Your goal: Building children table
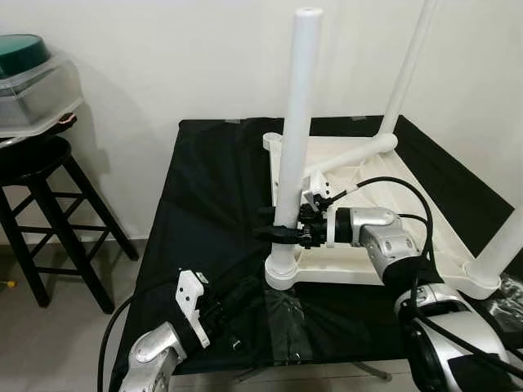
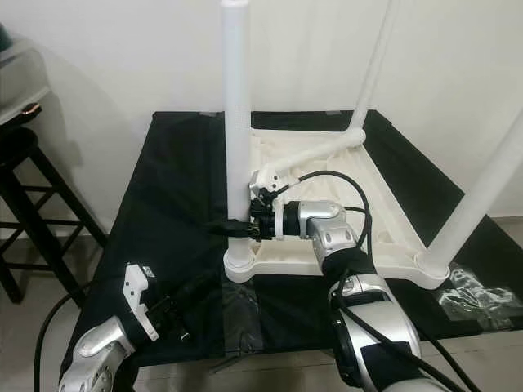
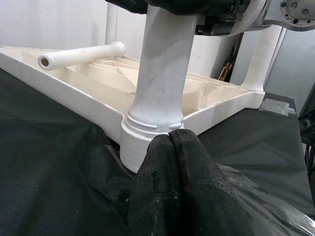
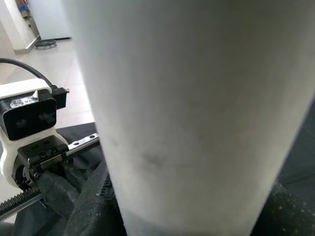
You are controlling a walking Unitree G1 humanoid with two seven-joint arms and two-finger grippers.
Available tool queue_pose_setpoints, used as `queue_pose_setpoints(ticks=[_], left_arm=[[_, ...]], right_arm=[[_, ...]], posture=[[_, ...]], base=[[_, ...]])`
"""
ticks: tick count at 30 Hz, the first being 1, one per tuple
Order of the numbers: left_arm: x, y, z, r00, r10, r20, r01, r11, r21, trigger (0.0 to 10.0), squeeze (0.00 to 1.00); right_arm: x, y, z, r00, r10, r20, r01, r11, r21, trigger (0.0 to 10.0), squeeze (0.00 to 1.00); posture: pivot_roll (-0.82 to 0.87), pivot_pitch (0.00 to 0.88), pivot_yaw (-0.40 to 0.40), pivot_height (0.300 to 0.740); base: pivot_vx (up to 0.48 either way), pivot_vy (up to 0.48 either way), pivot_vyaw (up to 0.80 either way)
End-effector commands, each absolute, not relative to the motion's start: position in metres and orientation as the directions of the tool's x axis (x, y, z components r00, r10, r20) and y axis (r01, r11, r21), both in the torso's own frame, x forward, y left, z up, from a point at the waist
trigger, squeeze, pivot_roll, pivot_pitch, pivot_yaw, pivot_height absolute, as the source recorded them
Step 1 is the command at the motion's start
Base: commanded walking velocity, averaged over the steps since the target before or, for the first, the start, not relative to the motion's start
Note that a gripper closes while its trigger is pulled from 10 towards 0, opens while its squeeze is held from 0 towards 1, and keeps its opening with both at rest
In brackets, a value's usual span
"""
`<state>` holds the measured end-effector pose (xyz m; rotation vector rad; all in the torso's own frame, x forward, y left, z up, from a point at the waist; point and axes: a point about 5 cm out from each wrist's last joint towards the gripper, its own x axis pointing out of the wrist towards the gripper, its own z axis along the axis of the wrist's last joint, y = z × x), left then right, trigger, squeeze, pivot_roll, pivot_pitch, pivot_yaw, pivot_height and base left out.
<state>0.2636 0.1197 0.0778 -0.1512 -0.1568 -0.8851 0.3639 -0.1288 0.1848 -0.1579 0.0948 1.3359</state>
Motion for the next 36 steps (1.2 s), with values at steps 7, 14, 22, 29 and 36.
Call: queue_pose_setpoints(ticks=[7,14,22,29,36], left_arm=[[0.257,0.122,0.078,0.622,-0.755,0.205,0.779,0.624,-0.067,10.0,0.0],[0.257,0.12,0.077,0.62,-0.757,0.204,0.781,0.619,-0.076,10.0,0.0],[0.259,0.121,0.077,0.621,-0.758,0.202,0.781,0.619,-0.079,10.0,0.0],[0.26,0.12,0.076,0.618,-0.762,0.196,0.784,0.616,-0.078,10.0,0.0],[0.262,0.12,0.076,0.62,-0.761,0.193,0.782,0.618,-0.075,10.0,0.0]], right_arm=[[0.34,-0.123,0.1,0.933,0.289,-0.214,-0.309,0.949,-0.067,0.0,0.0],[0.306,-0.09,0.076,0.847,0.427,-0.317,-0.43,0.901,0.064,0.0,0.0],[0.32,-0.104,0.083,0.814,0.485,-0.32,-0.511,0.86,0.004,10.0,1.0],[0.329,-0.095,0.128,0.711,0.685,-0.163,-0.693,0.72,0.003,10.0,1.0],[0.337,-0.095,0.157,0.443,0.891,-0.096,-0.896,0.438,-0.068,10.0,0.0]], posture=[[0.11,0.0,-0.07,0.74],[0.11,0.0,-0.069,0.74],[0.09,0.0,-0.048,0.74],[0.1,0.0,-0.052,0.74],[0.11,0.0,-0.057,0.74]], base=[[0.0,0.0,0.0],[0.0,0.0,0.0],[0.0,0.0,0.0],[0.0,0.0,0.0],[0.0,0.0,0.0]])
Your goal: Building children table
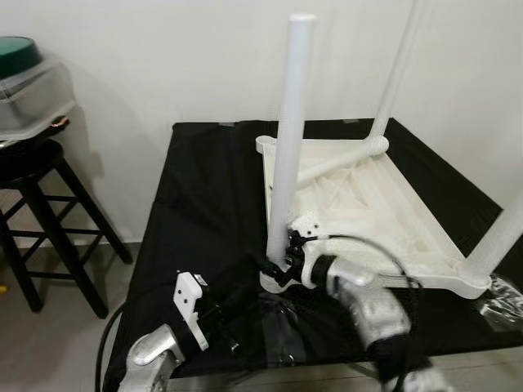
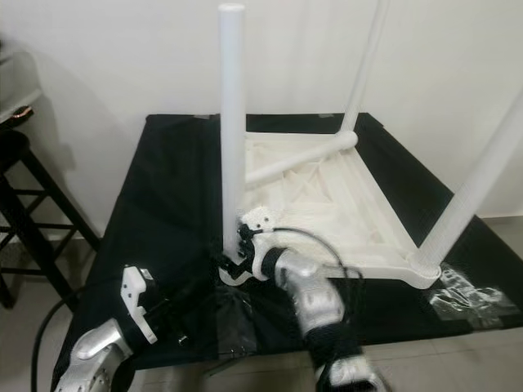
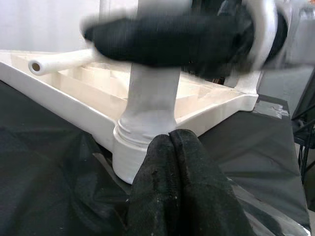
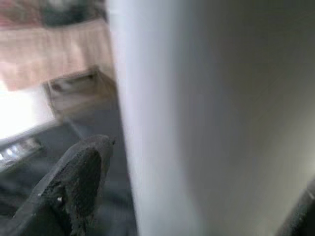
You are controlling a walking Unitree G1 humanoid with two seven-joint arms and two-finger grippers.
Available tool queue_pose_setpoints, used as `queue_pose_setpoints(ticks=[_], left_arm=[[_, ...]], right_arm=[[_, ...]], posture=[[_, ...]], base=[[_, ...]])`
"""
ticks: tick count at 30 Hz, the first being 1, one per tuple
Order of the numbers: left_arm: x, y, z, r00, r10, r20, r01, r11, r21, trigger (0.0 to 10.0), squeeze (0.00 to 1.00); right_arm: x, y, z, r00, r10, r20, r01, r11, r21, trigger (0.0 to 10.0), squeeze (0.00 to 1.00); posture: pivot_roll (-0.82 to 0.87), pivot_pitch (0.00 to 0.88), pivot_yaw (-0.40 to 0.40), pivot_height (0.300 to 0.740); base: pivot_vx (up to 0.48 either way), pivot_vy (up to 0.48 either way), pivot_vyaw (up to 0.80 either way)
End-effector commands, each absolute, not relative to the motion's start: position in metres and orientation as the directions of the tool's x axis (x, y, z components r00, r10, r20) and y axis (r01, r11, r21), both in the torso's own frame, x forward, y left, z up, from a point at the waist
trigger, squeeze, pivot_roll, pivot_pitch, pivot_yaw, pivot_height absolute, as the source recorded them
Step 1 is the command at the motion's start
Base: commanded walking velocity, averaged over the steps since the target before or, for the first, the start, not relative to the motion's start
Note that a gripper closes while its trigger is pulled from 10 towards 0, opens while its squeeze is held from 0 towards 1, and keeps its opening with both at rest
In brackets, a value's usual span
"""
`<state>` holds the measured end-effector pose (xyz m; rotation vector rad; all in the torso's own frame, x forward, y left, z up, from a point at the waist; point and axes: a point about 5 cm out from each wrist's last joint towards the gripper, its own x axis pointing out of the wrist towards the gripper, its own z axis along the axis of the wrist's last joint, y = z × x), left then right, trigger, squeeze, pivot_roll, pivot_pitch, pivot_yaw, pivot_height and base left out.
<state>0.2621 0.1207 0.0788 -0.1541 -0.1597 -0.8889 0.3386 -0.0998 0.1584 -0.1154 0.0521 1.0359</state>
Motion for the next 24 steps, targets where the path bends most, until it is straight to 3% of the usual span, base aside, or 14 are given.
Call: queue_pose_setpoints(ticks=[1,2,3,4,6,7,11,12,21,24], left_arm=[[0.262,0.12,0.076,0.62,-0.761,0.193,0.782,0.618,-0.075,10.0,0.0],[0.262,0.119,0.076,0.619,-0.762,0.191,0.783,0.618,-0.073,10.0,0.0],[0.262,0.119,0.076,0.619,-0.762,0.191,0.783,0.618,-0.073,10.0,0.0],[0.262,0.119,0.075,0.619,-0.762,0.189,0.783,0.618,-0.071,10.0,0.0],[0.262,0.118,0.075,0.619,-0.762,0.187,0.783,0.619,-0.069,10.0,0.0],[0.262,0.118,0.075,0.62,-0.762,0.186,0.782,0.62,-0.067,10.0,0.0],[0.262,0.118,0.075,0.62,-0.762,0.186,0.782,0.62,-0.066,10.0,0.0],[0.26,0.117,0.075,0.62,-0.762,0.188,0.782,0.62,-0.066,10.0,0.0],[0.255,0.117,0.073,0.607,-0.771,0.194,0.794,0.601,-0.094,10.0,0.0],[0.253,0.118,0.07,0.585,-0.792,0.175,0.81,0.578,-0.097,10.0,0.0]], right_arm=[[0.337,-0.095,0.157,0.443,0.891,-0.096,-0.896,0.438,-0.068,10.0,0.0],[0.344,-0.098,0.163,0.371,0.92,-0.128,-0.928,0.362,-0.085,10.0,0.0],[0.344,-0.098,0.163,0.371,0.92,-0.128,-0.928,0.362,-0.085,10.0,0.0],[0.351,-0.101,0.168,0.32,0.934,-0.157,-0.947,0.31,-0.088,10.0,0.0],[0.357,-0.103,0.173,0.299,0.937,-0.178,-0.953,0.287,-0.094,10.0,0.0],[0.363,-0.104,0.18,0.287,0.941,-0.18,-0.957,0.275,-0.088,8.7,0.0],[0.366,-0.105,0.185,0.283,0.943,-0.177,-0.959,0.272,-0.084,8.7,0.0],[0.369,-0.108,0.189,0.281,0.944,-0.173,-0.959,0.273,-0.072,0.0,0.0],[0.359,-0.113,0.172,0.265,0.952,-0.155,-0.964,0.262,-0.043,0.0,0.0],[0.358,-0.11,0.154,0.354,0.915,-0.192,-0.935,0.346,-0.074,0.0,0.0]], posture=[[0.11,0.0,-0.057,0.74],[0.12,0.0,-0.062,0.74],[0.12,0.0,-0.062,0.74],[0.13,0.0,-0.068,0.74],[0.13,0.0,-0.068,0.74],[0.14,0.0,-0.068,0.74],[0.14,0.0,-0.067,0.74],[0.13,0.0,-0.054,0.74],[0.08,0.0,0.011,0.74],[0.07,0.0,0.038,0.74]], base=[[0.0,0.0,0.0],[0.0,0.0,0.0],[0.0,0.0,0.0],[0.0,0.0,0.0],[0.0,0.0,0.0],[0.0,0.0,0.0],[0.0,0.0,0.0],[0.0,0.0,0.0],[0.0,0.0,0.0],[0.0,0.0,0.0]])
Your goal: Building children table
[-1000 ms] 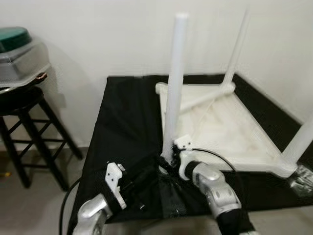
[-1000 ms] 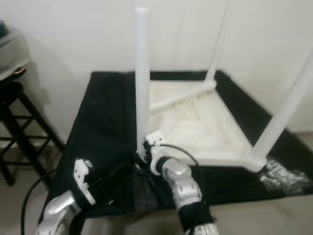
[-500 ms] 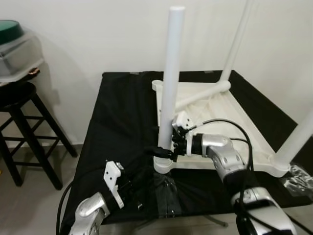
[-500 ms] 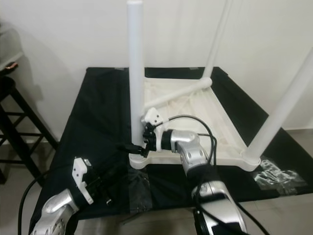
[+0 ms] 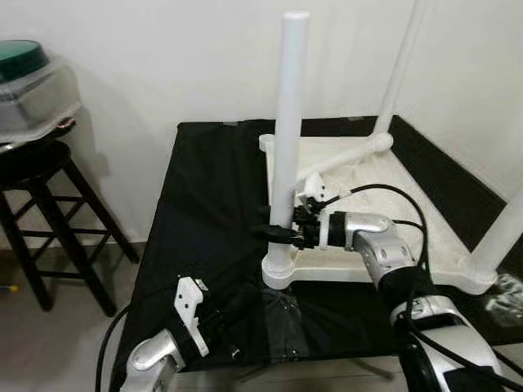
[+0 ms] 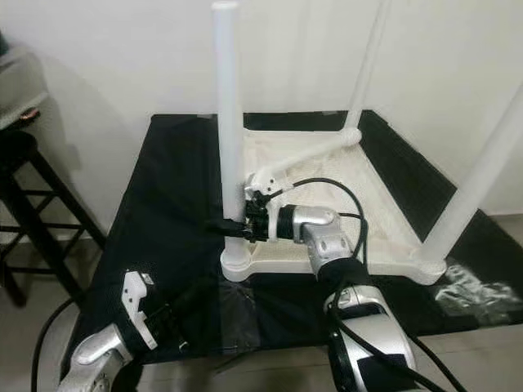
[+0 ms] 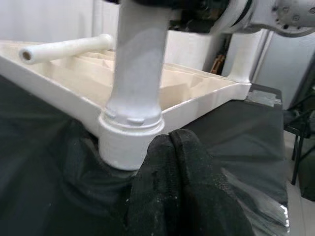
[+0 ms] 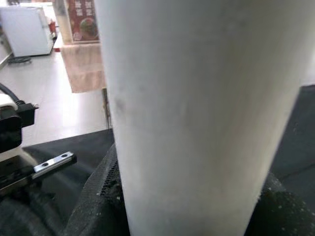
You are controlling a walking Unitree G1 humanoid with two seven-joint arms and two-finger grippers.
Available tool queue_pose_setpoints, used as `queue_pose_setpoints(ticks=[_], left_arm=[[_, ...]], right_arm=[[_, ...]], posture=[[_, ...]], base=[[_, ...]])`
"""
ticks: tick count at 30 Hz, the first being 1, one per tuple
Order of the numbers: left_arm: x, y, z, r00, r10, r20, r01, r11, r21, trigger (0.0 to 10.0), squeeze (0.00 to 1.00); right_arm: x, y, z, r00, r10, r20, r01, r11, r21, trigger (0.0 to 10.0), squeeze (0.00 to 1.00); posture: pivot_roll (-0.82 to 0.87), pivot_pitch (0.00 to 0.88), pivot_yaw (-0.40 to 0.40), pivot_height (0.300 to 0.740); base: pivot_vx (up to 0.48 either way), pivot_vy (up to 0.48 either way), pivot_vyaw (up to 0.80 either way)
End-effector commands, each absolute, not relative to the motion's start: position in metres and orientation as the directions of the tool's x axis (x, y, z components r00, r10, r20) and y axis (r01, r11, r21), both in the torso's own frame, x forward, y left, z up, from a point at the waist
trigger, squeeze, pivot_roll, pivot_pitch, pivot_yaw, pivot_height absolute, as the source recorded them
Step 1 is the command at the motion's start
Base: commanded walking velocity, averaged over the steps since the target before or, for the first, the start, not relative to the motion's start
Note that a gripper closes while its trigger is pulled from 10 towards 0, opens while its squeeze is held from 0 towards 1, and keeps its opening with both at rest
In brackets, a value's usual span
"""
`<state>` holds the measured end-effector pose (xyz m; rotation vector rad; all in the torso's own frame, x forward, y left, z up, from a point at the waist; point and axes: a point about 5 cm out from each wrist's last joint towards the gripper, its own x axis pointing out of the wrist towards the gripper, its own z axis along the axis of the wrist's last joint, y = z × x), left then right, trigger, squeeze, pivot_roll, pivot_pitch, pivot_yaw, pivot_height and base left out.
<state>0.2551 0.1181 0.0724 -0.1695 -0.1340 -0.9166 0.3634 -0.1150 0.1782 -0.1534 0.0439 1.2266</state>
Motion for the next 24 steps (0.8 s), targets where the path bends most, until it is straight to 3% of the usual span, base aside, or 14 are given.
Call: queue_pose_setpoints(ticks=[1,4,5,6,7,8,9,10,12,17,23,24], left_arm=[[0.253,0.118,0.07,0.578,-0.799,0.167,0.816,0.571,-0.091,10.0,0.0],[0.253,0.118,0.07,0.574,-0.803,0.162,0.819,0.567,-0.087,10.0,0.0],[0.253,0.118,0.07,0.572,-0.805,0.158,0.82,0.566,-0.084,10.0,0.0],[0.253,0.118,0.07,0.572,-0.805,0.158,0.82,0.566,-0.084,10.0,0.0],[0.254,0.119,0.07,0.576,-0.802,0.157,0.817,0.571,-0.08,10.0,0.0],[0.254,0.119,0.07,0.576,-0.802,0.157,0.817,0.571,-0.08,10.0,0.0],[0.257,0.12,0.071,0.585,-0.796,0.155,0.81,0.581,-0.073,10.0,0.0],[0.257,0.12,0.071,0.585,-0.796,0.155,0.81,0.581,-0.073,10.0,0.0],[0.261,0.123,0.072,0.599,-0.787,0.145,0.799,0.598,-0.058,10.0,0.0],[0.265,0.124,0.072,0.608,-0.782,0.139,0.793,0.606,-0.056,10.0,0.0],[0.269,0.123,0.074,0.605,-0.784,0.138,0.795,0.604,-0.055,10.0,0.0],[0.27,0.123,0.075,0.611,-0.779,0.141,0.79,0.61,-0.054,10.0,0.0]], right_arm=[[0.359,-0.106,0.149,0.405,0.892,-0.199,-0.914,0.395,-0.089,0.0,0.0],[0.359,-0.1,0.142,0.467,0.861,-0.2,-0.884,0.457,-0.095,0.0,0.0],[0.36,-0.094,0.135,0.561,0.804,-0.196,-0.827,0.552,-0.103,0.0,0.0],[0.36,-0.094,0.135,0.561,0.804,-0.196,-0.827,0.552,-0.103,0.0,0.0],[0.352,-0.083,0.117,0.799,0.586,-0.137,-0.593,0.805,-0.011,0.0,0.0],[0.352,-0.083,0.117,0.799,0.586,-0.137,-0.593,0.805,-0.011,0.0,0.0],[0.342,-0.079,0.098,0.887,0.427,-0.176,-0.42,0.904,0.079,0.0,0.0],[0.342,-0.079,0.098,0.887,0.427,-0.176,-0.42,0.904,0.079,0.0,0.0],[0.34,-0.079,0.091,0.942,0.277,-0.192,-0.268,0.961,0.069,0.0,0.0],[0.345,-0.07,0.098,0.946,0.286,-0.154,-0.283,0.958,0.044,0.0,0.0],[0.344,-0.066,0.094,0.938,0.295,-0.183,-0.298,0.955,0.012,0.0,0.0],[0.342,-0.065,0.094,0.936,0.3,-0.185,-0.304,0.953,0.008,10.0,0.0]], posture=[[0.07,0.0,0.04,0.74],[0.06,0.0,0.041,0.74],[0.06,0.0,0.041,0.74],[0.06,0.0,0.041,0.74],[0.07,0.0,0.043,0.74],[0.07,0.0,0.043,0.74],[0.05,0.0,0.065,0.74],[0.05,0.0,0.065,0.74],[0.04,0.0,0.077,0.74],[0.01,0.0,0.112,0.74],[0.03,0.0,0.087,0.74],[0.04,0.0,0.073,0.74]], base=[[0.0,0.0,0.0],[0.0,0.0,0.0],[0.0,0.0,0.0],[0.0,0.0,0.0],[0.0,0.0,0.0],[0.0,0.0,0.0],[0.0,0.0,0.0],[0.0,0.0,0.0],[0.0,0.0,0.0],[0.0,0.0,0.0],[0.0,0.0,0.0],[0.0,0.0,0.0]])
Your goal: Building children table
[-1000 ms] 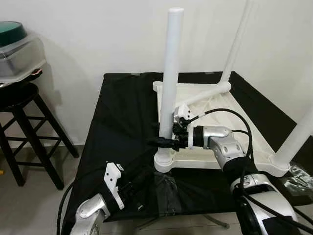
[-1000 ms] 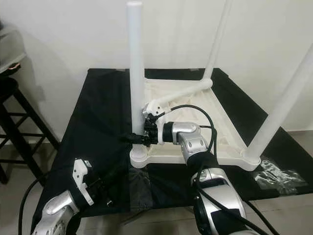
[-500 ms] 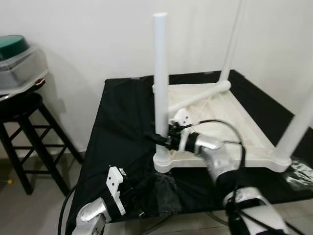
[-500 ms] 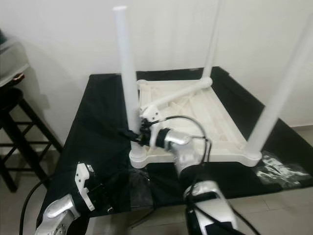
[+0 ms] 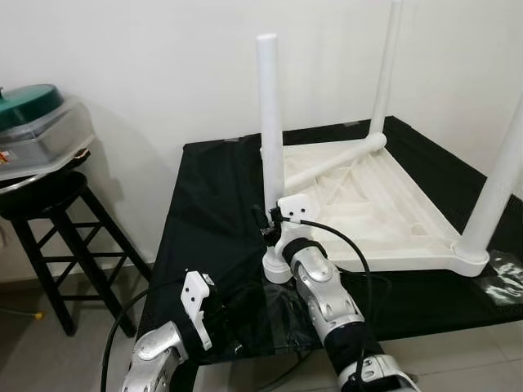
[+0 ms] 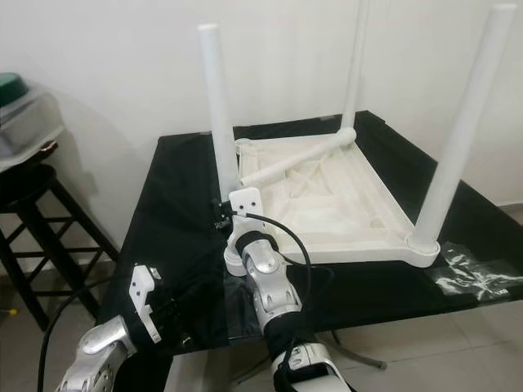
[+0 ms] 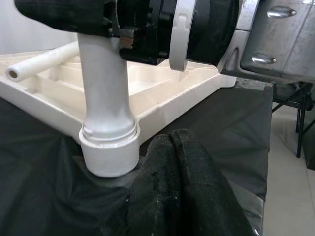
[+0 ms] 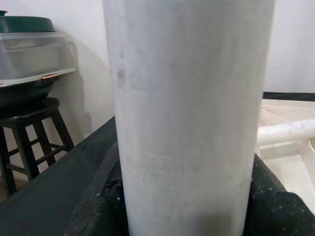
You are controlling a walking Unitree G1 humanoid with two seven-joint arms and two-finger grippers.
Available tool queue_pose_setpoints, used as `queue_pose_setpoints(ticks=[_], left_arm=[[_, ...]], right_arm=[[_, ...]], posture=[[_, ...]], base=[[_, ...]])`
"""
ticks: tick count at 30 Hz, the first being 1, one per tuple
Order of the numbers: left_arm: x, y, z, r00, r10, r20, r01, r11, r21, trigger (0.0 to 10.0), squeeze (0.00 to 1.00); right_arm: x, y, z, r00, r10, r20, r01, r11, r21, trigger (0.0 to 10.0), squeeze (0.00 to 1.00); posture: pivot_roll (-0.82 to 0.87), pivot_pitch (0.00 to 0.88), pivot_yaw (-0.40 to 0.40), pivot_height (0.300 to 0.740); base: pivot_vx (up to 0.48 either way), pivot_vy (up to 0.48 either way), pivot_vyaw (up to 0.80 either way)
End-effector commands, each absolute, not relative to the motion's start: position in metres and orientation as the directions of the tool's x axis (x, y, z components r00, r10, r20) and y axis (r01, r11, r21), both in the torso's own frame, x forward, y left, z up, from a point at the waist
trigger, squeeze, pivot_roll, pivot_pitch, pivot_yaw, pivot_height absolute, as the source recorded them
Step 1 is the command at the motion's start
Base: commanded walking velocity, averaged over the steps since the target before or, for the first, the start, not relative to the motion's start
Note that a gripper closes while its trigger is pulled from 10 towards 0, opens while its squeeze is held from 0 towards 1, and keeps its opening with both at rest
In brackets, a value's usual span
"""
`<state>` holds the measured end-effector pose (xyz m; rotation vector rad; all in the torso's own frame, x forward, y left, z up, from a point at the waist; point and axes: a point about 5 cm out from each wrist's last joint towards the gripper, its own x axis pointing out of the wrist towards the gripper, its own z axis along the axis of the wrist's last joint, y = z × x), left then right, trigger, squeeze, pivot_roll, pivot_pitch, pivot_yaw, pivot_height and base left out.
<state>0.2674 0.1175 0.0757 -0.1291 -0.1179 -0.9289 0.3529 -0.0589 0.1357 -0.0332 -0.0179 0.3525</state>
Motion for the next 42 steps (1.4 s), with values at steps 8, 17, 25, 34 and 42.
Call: queue_pose_setpoints(ticks=[8,17,25,34,42], left_arm=[[0.271,0.123,0.075,0.638,-0.755,0.152,0.768,0.639,-0.047,10.0,0.0],[0.273,0.123,0.076,0.646,-0.747,0.157,0.76,0.649,-0.04,10.0,0.0],[0.273,0.128,0.074,0.652,-0.744,0.147,0.755,0.655,-0.036,10.0,0.0],[0.269,0.143,0.069,0.661,-0.74,0.126,0.749,0.661,-0.044,10.0,0.0],[0.267,0.145,0.068,0.664,-0.736,0.129,0.746,0.664,-0.049,10.0,0.0]], right_arm=[[0.343,-0.065,0.11,0.907,0.41,-0.098,-0.409,0.912,0.033,10.0,1.0],[0.363,-0.083,0.166,0.567,0.824,-0.01,-0.819,0.563,-0.114,10.0,0.0],[0.375,-0.089,0.19,0.434,0.897,-0.076,-0.894,0.42,-0.157,10.0,0.0],[0.378,-0.076,0.201,0.363,0.932,-0.016,-0.93,0.361,-0.069,0.0,0.0],[0.382,-0.079,0.181,0.581,0.813,0.042,-0.813,0.582,-0.021,0.0,0.0]], posture=[[0.07,0.0,0.038,0.74],[0.1,0.0,0.008,0.74],[0.12,0.0,0.009,0.74],[0.08,0.0,-0.006,0.74],[0.09,0.0,-0.046,0.74]], base=[[0.0,0.0,0.0],[0.0,0.0,0.0],[0.0,0.0,0.0],[0.0,0.0,0.0],[0.0,0.0,0.0]])
